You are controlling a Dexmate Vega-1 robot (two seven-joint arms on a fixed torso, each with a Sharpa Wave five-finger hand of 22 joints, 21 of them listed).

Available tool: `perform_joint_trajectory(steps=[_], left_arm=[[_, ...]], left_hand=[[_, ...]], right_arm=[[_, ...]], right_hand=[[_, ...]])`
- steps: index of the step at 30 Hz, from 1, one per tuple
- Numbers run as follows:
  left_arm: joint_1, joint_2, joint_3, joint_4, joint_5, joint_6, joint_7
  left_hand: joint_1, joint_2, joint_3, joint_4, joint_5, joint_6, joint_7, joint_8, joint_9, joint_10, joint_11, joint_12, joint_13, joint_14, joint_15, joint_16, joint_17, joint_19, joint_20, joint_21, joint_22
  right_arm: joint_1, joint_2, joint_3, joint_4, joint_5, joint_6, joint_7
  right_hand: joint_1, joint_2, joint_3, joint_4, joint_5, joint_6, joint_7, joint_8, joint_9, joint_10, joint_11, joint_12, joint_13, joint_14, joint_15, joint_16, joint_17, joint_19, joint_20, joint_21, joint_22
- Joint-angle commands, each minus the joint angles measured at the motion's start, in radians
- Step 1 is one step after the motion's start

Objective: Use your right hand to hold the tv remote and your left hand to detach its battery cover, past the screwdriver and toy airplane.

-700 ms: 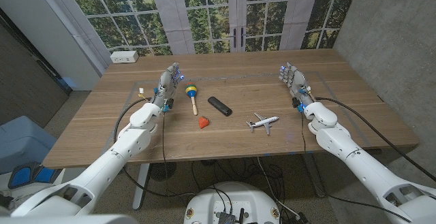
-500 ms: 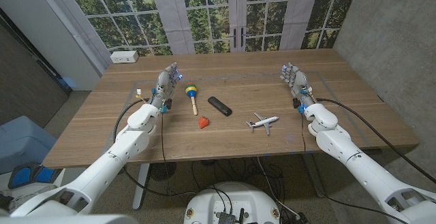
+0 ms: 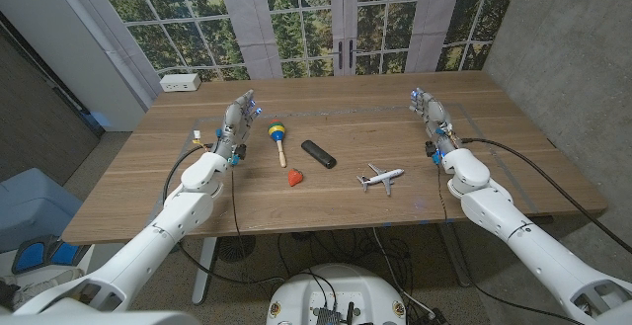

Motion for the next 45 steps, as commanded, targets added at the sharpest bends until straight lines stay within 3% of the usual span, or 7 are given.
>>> perform_joint_trajectory(steps=[1, 18, 34, 45], left_arm=[[-0.005, 0.001, -0.001, 0.016, -0.002, -0.003, -0.012], [-0.02, -0.006, 0.003, 0.046, -0.002, -0.014, -0.029], [-0.012, 0.0, -0.001, 0.037, -0.009, -0.009, -0.03], [-0.022, -0.007, 0.004, 0.052, -0.009, -0.014, -0.042]], left_hand=[[0.014, 0.045, 0.003, -0.008, 0.0, 0.011, -0.004, 0.004, 0.004, 0.009, 0.0, 0.004, 0.003, -0.003, -0.041, 0.005, 0.0, 0.006, -0.073, -0.005, 0.004], [0.021, 0.039, 0.002, -0.029, -0.003, 0.034, -0.012, 0.006, 0.005, 0.028, 0.002, 0.006, 0.003, 0.009, -0.038, 0.002, -0.001, 0.028, -0.06, -0.015, 0.004], [0.022, 0.039, 0.003, -0.039, -0.006, 0.052, -0.018, 0.007, 0.005, 0.04, 0.006, 0.006, 0.003, 0.019, -0.031, 0.002, 0.0, 0.053, -0.045, -0.018, 0.005], [0.023, 0.039, 0.003, -0.045, -0.008, 0.06, -0.02, 0.006, 0.005, 0.044, 0.008, 0.005, 0.003, 0.023, -0.029, 0.001, 0.0, 0.063, -0.041, -0.023, 0.006]], right_arm=[[-0.026, -0.047, -0.024, -0.126, -0.166, -0.098, -0.133], [-0.064, -0.105, -0.052, -0.307, -0.336, -0.318, -0.234], [-0.072, -0.139, -0.093, -0.414, -0.463, -0.472, -0.262], [-0.053, -0.149, -0.137, -0.459, -0.559, -0.556, -0.257]], right_hand=[[0.009, 0.001, 0.003, -0.012, -0.001, 0.015, -0.004, 0.006, 0.005, 0.016, -0.005, 0.01, -0.002, 0.016, 0.002, 0.008, -0.002, 0.017, 0.001, -0.004, 0.004], [0.027, 0.005, 0.009, -0.032, 0.001, 0.044, -0.013, 0.011, 0.007, 0.045, -0.007, 0.017, -0.01, 0.041, -0.007, 0.018, -0.006, 0.071, 0.015, -0.008, 0.005], [0.049, 0.014, 0.021, -0.047, 0.005, 0.067, -0.034, 0.013, 0.008, 0.062, -0.022, 0.02, -0.014, 0.068, -0.019, 0.031, -0.006, 0.117, 0.018, -0.009, 0.006], [0.076, 0.018, 0.035, -0.063, 0.012, 0.083, -0.05, 0.014, 0.01, 0.085, -0.037, 0.027, -0.016, 0.101, -0.034, 0.05, -0.001, 0.155, 0.037, -0.009, 0.008]])
